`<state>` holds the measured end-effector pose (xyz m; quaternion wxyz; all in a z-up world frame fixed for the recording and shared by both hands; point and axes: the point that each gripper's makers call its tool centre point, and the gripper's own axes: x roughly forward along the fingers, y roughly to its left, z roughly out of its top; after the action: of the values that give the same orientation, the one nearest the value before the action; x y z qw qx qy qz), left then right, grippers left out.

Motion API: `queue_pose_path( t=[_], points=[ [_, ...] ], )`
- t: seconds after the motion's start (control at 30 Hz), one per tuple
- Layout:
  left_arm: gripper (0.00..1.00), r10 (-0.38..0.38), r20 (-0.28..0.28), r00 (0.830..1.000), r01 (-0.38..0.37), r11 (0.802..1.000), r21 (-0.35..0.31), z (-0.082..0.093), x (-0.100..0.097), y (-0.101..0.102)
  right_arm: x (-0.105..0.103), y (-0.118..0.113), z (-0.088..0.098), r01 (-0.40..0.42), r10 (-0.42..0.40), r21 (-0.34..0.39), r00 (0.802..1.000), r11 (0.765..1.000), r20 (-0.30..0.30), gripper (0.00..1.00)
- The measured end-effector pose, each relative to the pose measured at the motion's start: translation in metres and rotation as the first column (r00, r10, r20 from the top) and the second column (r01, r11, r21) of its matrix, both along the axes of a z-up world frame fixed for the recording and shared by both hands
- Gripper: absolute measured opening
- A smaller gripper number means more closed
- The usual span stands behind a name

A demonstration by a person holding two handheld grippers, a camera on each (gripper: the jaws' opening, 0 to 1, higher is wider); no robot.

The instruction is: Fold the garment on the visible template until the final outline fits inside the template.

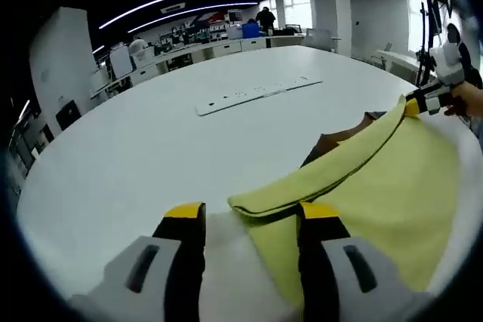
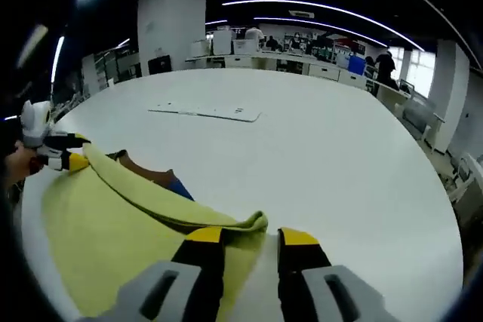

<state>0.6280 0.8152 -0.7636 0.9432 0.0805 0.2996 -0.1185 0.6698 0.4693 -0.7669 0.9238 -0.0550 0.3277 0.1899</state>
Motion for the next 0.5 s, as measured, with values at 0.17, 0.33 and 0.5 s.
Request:
queue_pose_path(
  t=[0.17, 0.33, 0.5],
  points=[
    [0.43, 0.077, 0.016, 0.997, -0.075, 0.993, -0.096, 0.007, 0.012, 0.003, 0.007, 0.001, 0.002, 0.078, -0.077, 0.088, 0.997, 0.993, -0.014, 0.24],
    [0.44, 0.155, 0.004, 0.988, -0.153, 0.977, -0.148, 0.010, 0.014, 0.012, 0.006, 0.000, 0.002, 0.116, -0.111, 0.129, 0.993, 0.985, -0.046, 0.26],
    [0.45, 0.155, -0.003, 0.988, -0.154, 0.977, -0.147, 0.014, 0.005, 0.013, 0.000, 0.005, 0.009, 0.111, -0.104, 0.154, 0.993, 0.982, -0.056, 0.33]
  ],
)
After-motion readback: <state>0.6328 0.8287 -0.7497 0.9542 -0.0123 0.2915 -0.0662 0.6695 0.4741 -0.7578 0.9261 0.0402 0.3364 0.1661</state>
